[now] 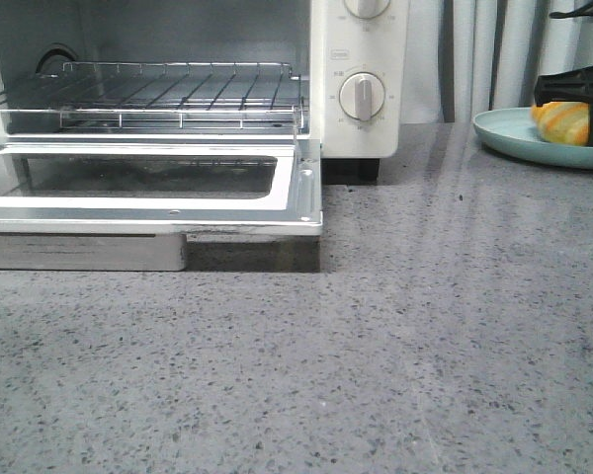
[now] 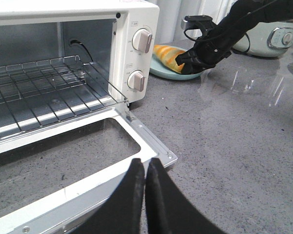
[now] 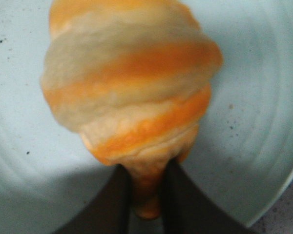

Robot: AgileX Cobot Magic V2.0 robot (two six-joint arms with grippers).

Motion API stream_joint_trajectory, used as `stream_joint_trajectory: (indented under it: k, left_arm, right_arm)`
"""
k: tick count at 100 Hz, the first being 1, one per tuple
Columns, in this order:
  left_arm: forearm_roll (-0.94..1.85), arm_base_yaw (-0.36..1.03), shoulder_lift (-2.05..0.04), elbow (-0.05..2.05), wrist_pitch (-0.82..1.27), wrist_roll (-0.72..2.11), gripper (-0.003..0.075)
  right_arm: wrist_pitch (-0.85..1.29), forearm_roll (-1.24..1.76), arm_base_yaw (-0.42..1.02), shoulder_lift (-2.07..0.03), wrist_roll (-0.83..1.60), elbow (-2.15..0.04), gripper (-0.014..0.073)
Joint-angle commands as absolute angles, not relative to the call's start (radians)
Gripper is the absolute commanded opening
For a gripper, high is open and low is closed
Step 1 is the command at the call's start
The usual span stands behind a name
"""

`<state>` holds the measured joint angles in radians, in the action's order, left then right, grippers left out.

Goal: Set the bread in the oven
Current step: 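Grasp the orange-striped croissant on the teal plate with the right gripper, then carry the croissant with the right gripper into the open oven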

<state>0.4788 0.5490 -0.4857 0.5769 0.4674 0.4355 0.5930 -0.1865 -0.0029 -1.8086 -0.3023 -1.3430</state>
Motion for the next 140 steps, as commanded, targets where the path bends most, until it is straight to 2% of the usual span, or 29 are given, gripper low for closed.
stream_joint_trajectory:
  k: [1,15,29,41,53,71,81,110,140]
  left_arm:
    - [0.515,0.555,-0.49,0.603,0.417,0.434,-0.0021]
    - [0.515,0.555,-0.49,0.603,0.437,0.434,-0.0022]
    - [0.515,0.555,-0.49,0.603,0.443,0.434,-0.0021]
    - [0.515,0.555,-0.49,0.603,0.435,0.434,-0.0022]
    - [0.511,0.555,-0.49,0.603,0.41,0.434,-0.0022]
    - [0.511,0.555,-0.49,0.603,0.363,0.434,-0.0021]
    - [0.511,0.555,-0.49,0.603,0.363,0.434,-0.0021]
    - [0.511,0.555,-0.49,0.603,0.381,0.434,-0.0021]
    - [0.514,0.555,-0.49,0.603,0.395,0.434,-0.0021]
  right_arm:
    - [0.57,-0.157,-0.006,-1.771,-0.296,-1.366,-0.0068]
    - [0.507,-0.157,0.001,-1.672,-0.296,-1.39,-0.0069]
    - [0.397,-0.21,0.097,-1.49,-0.296,-1.429,-0.0069]
    - [0.315,-0.274,0.273,-1.352,-0.296,-1.471,-0.0069]
    - [0.289,-0.309,0.521,-1.299,-0.296,-1.51,-0.0069]
    - [0.325,-0.323,0.824,-1.357,-0.296,-1.517,-0.0069]
    - [0.365,-0.323,0.907,-1.437,-0.296,-1.517,-0.0069]
    - [0.376,-0.324,0.89,-1.672,-0.296,-1.517,-0.0069]
    - [0.278,-0.324,0.787,-1.728,-0.296,-1.517,-0.0069]
